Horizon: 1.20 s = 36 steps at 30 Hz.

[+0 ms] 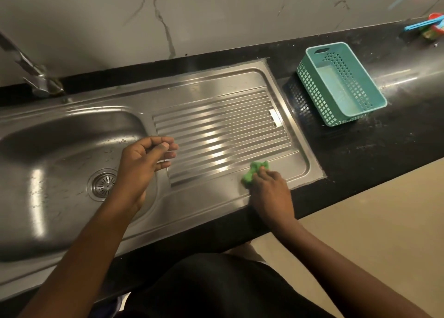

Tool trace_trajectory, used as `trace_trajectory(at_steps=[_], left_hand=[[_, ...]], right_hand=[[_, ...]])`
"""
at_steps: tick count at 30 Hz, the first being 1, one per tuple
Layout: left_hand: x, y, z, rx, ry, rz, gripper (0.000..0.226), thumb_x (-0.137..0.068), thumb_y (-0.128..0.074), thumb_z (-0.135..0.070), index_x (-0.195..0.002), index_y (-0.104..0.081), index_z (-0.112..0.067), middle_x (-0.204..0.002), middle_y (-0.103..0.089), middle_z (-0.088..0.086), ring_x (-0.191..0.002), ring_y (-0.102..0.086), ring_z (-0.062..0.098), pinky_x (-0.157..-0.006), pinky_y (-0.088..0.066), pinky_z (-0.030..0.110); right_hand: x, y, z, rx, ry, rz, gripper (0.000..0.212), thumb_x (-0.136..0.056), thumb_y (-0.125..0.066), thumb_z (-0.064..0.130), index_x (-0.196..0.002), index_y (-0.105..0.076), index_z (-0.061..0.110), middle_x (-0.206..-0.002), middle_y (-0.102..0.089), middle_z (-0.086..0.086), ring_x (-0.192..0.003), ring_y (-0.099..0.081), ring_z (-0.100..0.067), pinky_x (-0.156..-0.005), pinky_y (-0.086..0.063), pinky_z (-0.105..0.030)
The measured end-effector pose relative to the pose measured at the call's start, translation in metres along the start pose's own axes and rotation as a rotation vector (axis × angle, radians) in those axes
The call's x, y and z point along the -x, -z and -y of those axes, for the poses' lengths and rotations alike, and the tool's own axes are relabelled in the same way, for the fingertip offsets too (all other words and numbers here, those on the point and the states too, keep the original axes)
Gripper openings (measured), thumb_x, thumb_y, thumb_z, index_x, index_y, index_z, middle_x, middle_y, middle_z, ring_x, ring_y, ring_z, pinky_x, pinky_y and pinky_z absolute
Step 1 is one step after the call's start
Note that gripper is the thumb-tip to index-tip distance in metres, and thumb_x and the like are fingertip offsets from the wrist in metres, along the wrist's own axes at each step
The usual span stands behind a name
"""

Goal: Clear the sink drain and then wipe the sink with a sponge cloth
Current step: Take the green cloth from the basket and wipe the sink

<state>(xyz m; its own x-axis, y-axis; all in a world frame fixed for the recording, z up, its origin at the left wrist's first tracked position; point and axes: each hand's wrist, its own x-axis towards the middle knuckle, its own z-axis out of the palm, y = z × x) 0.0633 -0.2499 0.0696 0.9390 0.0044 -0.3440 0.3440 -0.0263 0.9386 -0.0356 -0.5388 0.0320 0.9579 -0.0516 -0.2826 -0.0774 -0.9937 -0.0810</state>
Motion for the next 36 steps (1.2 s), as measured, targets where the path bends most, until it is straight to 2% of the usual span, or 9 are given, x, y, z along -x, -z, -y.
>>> trace_trajectory(at_steps=[8, 13, 18, 23, 25, 27, 30, 34, 36], left_hand=[[0.006, -0.001, -0.007, -0.005, -0.007, 0.003, 0.022, -0.106, -0.057, -0.008, -0.119, -0.074, -0.004, -0.112, -0.080, 0.015, -0.102, -0.075, 0.026, -0.088, -0.060, 0.035], [0.004, 0.004, -0.008, -0.015, -0.024, 0.008, 0.020, -0.105, -0.058, -0.011, -0.111, -0.077, -0.014, -0.109, -0.082, 0.010, -0.102, -0.077, 0.025, -0.084, -0.061, 0.031], [0.001, 0.009, -0.006, -0.009, -0.025, -0.002, 0.021, -0.105, -0.059, -0.011, -0.108, -0.078, -0.017, -0.107, -0.082, 0.008, -0.102, -0.076, 0.026, -0.085, -0.059, 0.032], [0.004, 0.019, -0.003, -0.015, -0.026, -0.031, 0.020, -0.105, -0.059, -0.013, -0.113, -0.078, -0.014, -0.109, -0.082, 0.009, -0.106, -0.077, 0.029, -0.089, -0.060, 0.037], [0.007, 0.025, -0.002, -0.005, -0.027, -0.044, 0.020, -0.105, -0.059, -0.013, -0.109, -0.079, -0.019, -0.108, -0.083, 0.007, -0.106, -0.078, 0.028, -0.088, -0.060, 0.037], [0.011, 0.034, 0.000, 0.007, -0.027, -0.056, 0.021, -0.105, -0.059, -0.014, -0.107, -0.079, -0.022, -0.107, -0.083, 0.006, -0.106, -0.077, 0.028, -0.087, -0.059, 0.036], [0.015, 0.046, 0.004, 0.019, -0.029, -0.076, 0.021, -0.105, -0.059, -0.014, -0.108, -0.079, -0.022, -0.106, -0.083, 0.004, -0.106, -0.078, 0.026, -0.086, -0.059, 0.034], [0.017, 0.055, 0.012, 0.038, 0.001, -0.113, 0.019, -0.105, -0.060, -0.013, -0.110, -0.078, -0.016, -0.105, -0.083, 0.006, -0.108, -0.077, 0.031, -0.085, -0.059, 0.035], [0.018, 0.056, 0.014, 0.041, 0.012, -0.116, 0.018, -0.105, -0.060, -0.012, -0.111, -0.077, -0.014, -0.105, -0.083, 0.008, -0.109, -0.076, 0.033, -0.086, -0.060, 0.035]], right_hand=[[0.018, -0.021, 0.173, -0.155, 0.620, 0.178, 0.029, -0.100, -0.054, 0.025, -0.124, -0.066, 0.012, -0.129, -0.065, -0.010, -0.120, -0.058, -0.034, -0.096, -0.048, -0.050], [0.012, -0.023, 0.136, -0.131, 0.788, 0.109, 0.034, -0.099, -0.058, 0.028, -0.129, -0.067, 0.015, -0.143, -0.062, -0.005, -0.135, -0.054, -0.026, -0.103, -0.046, -0.043], [0.002, -0.006, 0.007, -0.160, 0.472, -0.061, 0.041, -0.086, -0.079, 0.014, -0.127, -0.073, 0.012, -0.137, -0.068, -0.008, -0.134, -0.060, -0.028, -0.114, -0.047, -0.047], [-0.018, 0.022, -0.084, -0.145, 0.002, -0.176, 0.057, -0.086, -0.079, 0.010, -0.139, -0.062, 0.025, -0.147, -0.060, -0.004, -0.137, -0.054, -0.030, -0.104, -0.053, -0.055], [-0.031, 0.021, -0.086, -0.145, -0.097, -0.263, 0.052, -0.090, -0.074, 0.009, -0.138, -0.062, 0.026, -0.147, -0.060, -0.007, -0.134, -0.055, -0.032, -0.102, -0.053, -0.054], [-0.039, 0.016, -0.063, -0.249, -0.162, -0.334, 0.031, -0.095, -0.067, 0.009, -0.122, -0.070, 0.021, -0.132, -0.068, -0.011, -0.119, -0.064, -0.032, -0.096, -0.057, -0.051], [-0.036, 0.003, -0.010, -0.247, -0.156, -0.335, 0.016, -0.095, -0.064, 0.009, -0.108, -0.071, 0.016, -0.118, -0.070, -0.009, -0.104, -0.068, -0.028, -0.089, -0.057, -0.047], [-0.019, -0.020, 0.070, -0.181, 0.057, -0.201, 0.034, -0.098, -0.058, 0.017, -0.131, -0.063, 0.027, -0.144, -0.058, 0.000, -0.129, -0.057, -0.019, -0.104, -0.046, -0.039], [-0.009, -0.033, 0.122, -0.184, 0.218, -0.089, 0.045, -0.096, -0.056, 0.017, -0.141, -0.057, 0.022, -0.155, -0.049, -0.005, -0.144, -0.045, -0.025, -0.114, -0.037, -0.040]])
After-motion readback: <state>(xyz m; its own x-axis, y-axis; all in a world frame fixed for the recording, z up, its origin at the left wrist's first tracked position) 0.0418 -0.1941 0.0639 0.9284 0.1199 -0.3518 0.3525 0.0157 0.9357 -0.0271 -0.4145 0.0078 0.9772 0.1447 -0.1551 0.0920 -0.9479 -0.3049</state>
